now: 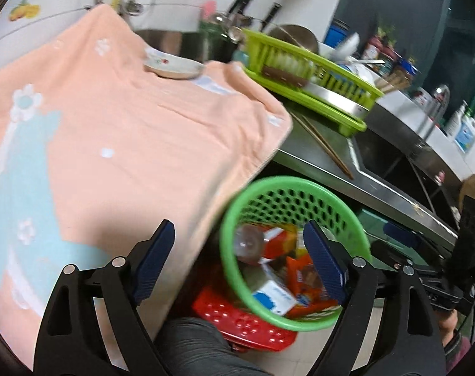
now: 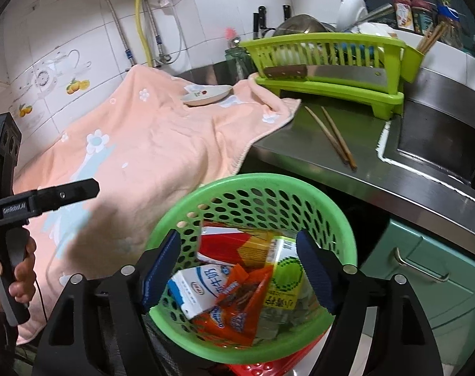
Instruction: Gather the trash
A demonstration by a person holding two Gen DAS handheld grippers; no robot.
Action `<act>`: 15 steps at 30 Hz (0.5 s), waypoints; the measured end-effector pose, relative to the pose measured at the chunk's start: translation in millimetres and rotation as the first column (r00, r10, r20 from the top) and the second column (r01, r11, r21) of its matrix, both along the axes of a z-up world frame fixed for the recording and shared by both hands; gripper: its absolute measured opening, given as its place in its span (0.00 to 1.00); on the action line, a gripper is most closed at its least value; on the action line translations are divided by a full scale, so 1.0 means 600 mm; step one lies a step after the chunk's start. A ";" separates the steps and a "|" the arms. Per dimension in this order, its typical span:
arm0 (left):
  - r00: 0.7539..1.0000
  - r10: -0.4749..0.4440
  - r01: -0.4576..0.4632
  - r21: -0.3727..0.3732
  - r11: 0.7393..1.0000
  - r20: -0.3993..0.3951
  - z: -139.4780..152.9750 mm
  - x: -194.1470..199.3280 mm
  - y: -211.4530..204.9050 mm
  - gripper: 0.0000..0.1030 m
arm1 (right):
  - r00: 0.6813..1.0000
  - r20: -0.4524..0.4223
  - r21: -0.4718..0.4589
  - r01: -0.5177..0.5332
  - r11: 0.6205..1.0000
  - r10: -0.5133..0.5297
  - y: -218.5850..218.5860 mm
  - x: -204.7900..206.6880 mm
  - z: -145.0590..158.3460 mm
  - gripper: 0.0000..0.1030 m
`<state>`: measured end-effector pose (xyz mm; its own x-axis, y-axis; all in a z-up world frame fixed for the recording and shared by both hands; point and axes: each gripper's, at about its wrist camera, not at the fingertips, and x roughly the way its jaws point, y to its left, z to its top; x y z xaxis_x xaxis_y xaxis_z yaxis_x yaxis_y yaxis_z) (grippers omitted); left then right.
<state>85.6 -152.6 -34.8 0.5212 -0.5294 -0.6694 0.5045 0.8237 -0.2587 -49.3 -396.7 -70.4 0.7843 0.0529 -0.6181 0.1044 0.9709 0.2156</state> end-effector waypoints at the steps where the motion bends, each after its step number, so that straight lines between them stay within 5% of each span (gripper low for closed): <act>1: 1.000 0.013 -0.013 0.001 1.000 0.007 0.002 0.001 0.007 0.83 | 1.000 0.003 -0.004 -0.006 1.000 0.006 0.005 0.002 0.003 0.73; 15: 0.963 0.184 -0.207 0.106 0.973 0.197 0.046 -0.015 0.101 0.95 | 0.994 0.027 -0.016 -0.109 0.994 0.110 0.079 0.042 0.028 0.84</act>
<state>76.7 -92.0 -7.1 0.7268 -0.3235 -0.6059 0.3597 0.9308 -0.0654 -24.3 -349.5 -53.6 0.7911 0.1305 -0.5975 -0.0084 0.9792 0.2027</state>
